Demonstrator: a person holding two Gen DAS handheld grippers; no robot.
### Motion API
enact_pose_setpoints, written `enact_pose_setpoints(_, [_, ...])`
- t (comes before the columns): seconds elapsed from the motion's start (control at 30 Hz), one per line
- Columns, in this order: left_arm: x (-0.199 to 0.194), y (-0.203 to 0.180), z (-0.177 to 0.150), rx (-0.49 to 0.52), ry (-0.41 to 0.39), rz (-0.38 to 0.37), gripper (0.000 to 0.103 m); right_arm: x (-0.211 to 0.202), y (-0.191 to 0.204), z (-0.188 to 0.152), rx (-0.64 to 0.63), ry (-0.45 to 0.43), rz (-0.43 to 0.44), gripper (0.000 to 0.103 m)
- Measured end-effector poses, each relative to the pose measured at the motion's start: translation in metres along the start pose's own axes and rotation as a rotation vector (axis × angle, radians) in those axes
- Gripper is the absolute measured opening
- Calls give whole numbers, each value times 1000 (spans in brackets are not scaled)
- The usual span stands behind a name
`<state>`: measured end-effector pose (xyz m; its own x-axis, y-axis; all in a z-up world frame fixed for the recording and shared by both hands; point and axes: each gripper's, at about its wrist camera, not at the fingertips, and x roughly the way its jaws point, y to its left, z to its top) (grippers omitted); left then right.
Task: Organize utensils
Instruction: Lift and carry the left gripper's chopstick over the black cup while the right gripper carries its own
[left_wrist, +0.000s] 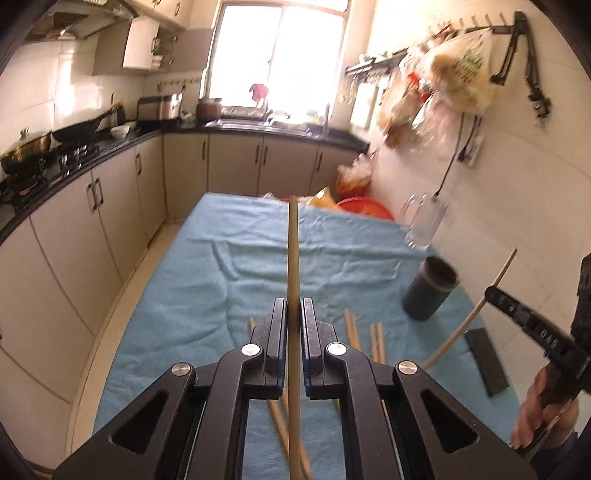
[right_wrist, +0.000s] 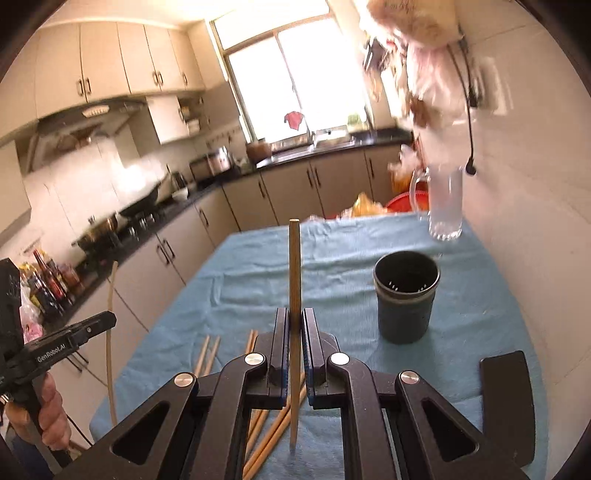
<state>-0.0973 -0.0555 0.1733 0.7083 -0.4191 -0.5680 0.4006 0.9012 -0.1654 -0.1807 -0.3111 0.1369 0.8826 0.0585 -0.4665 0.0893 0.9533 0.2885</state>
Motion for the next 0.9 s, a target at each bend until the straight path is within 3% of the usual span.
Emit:
enact_pose_setpoints(0.1, [-9,-10,5,22,-52,8,6,-13,1,0,2,-38,1,7])
enact_pose_setpoints(0.47, [-1,-36,23,54,-47,-31,6,-37,-13,15,42,-86,32,7])
enact_pose_setpoints(0.9, [32,-106,79,78,-43,-161,6,-79,-51,65,94,-224,-34,7])
